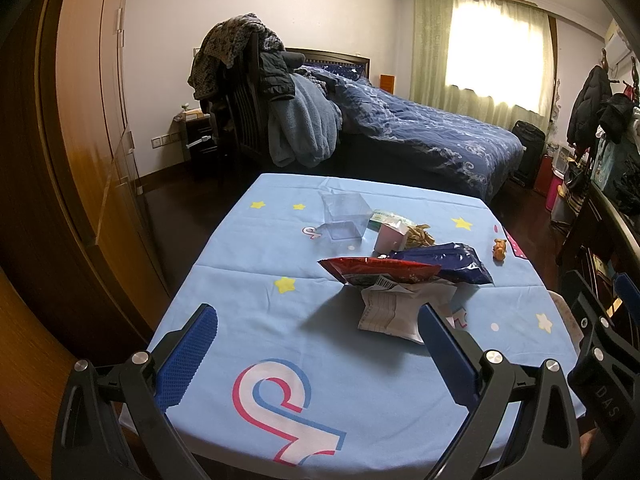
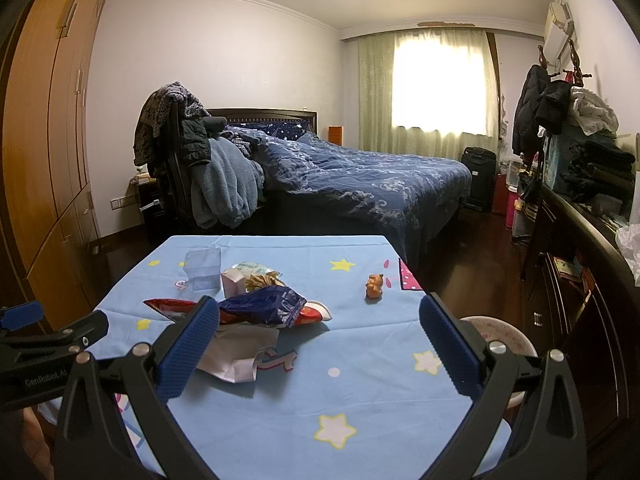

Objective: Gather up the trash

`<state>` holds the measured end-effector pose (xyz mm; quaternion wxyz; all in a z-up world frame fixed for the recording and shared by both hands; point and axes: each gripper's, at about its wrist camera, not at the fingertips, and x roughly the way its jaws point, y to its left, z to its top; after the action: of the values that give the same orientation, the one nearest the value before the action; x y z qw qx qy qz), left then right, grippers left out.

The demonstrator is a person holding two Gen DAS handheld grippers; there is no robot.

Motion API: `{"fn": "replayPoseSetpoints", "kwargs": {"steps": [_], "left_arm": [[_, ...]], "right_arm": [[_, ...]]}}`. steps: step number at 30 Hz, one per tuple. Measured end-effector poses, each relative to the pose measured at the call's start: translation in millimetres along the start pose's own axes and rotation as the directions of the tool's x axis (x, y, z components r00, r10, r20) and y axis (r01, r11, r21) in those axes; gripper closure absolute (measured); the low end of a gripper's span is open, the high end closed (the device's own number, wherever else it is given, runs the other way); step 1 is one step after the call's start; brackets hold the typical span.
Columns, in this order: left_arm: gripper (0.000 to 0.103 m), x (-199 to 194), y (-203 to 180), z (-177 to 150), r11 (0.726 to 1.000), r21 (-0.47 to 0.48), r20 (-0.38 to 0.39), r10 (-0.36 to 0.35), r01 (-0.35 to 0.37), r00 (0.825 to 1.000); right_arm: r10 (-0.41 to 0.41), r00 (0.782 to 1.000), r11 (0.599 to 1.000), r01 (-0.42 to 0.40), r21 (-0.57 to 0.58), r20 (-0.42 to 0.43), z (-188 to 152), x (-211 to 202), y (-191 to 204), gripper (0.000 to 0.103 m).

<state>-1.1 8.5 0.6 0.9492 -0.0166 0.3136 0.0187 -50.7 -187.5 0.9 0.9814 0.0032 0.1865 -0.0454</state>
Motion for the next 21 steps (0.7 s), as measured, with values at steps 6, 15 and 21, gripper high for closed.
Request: {"fn": "replayPoseSetpoints", "kwargs": {"steps": [6,15,21], "left_arm": [[0.003,0.0,0.0,-0.1,1.0,0.001,0.0,0.0,0.0,1.0],[0.003,0.0,0.1,-0.3,1.0,0.001,0.0,0.0,0.0,1.0],[0.003,0.0,0.1,-0.4,1.0,0.001,0.0,0.0,0.0,1.0]], "right_arm": [[-0.001,1.0,1.0,0.001,0.0,0.0,0.7,0.2,-0.1,0.003],[0.0,1.0,1.0,0.0,0.0,-0.002,1.2,-3.3,-3.9,0.003],[-0.001,1.0,1.0,0.001,0.001,-0.001,0.9,-3.0,-3.6,0.003]]}}
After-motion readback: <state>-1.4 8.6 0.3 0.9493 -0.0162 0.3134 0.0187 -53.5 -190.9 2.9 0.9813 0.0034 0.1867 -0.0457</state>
